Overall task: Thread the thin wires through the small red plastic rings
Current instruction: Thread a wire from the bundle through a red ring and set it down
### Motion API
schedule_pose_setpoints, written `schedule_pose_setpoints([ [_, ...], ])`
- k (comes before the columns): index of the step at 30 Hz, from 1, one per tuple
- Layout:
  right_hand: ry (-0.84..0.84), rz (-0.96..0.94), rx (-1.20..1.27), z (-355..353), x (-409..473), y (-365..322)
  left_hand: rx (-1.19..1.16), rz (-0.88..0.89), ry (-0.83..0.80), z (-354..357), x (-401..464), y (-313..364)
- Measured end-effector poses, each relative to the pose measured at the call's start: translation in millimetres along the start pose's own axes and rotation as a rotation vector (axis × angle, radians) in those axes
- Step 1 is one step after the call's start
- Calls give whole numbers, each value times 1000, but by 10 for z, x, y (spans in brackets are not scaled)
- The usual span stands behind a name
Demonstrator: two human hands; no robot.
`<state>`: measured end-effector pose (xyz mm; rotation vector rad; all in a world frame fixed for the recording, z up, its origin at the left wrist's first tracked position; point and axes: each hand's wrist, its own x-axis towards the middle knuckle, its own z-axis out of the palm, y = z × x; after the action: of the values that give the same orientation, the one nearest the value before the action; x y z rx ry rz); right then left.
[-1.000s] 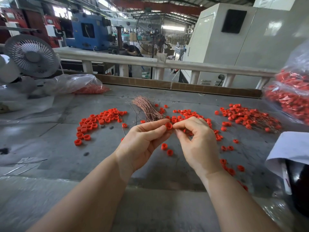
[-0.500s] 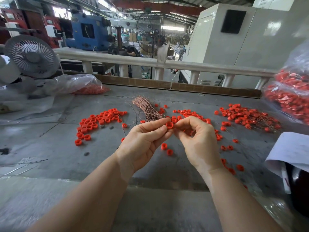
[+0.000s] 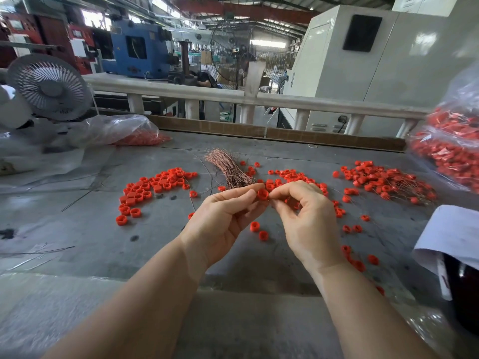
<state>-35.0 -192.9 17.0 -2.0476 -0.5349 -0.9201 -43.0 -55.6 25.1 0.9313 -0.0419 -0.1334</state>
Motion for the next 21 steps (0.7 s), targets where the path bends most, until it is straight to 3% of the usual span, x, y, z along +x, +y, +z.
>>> schedule_pose_setpoints([
  [21,10,-28,-27,-17,-8,-14,-9,8,16,9,-14,-11],
])
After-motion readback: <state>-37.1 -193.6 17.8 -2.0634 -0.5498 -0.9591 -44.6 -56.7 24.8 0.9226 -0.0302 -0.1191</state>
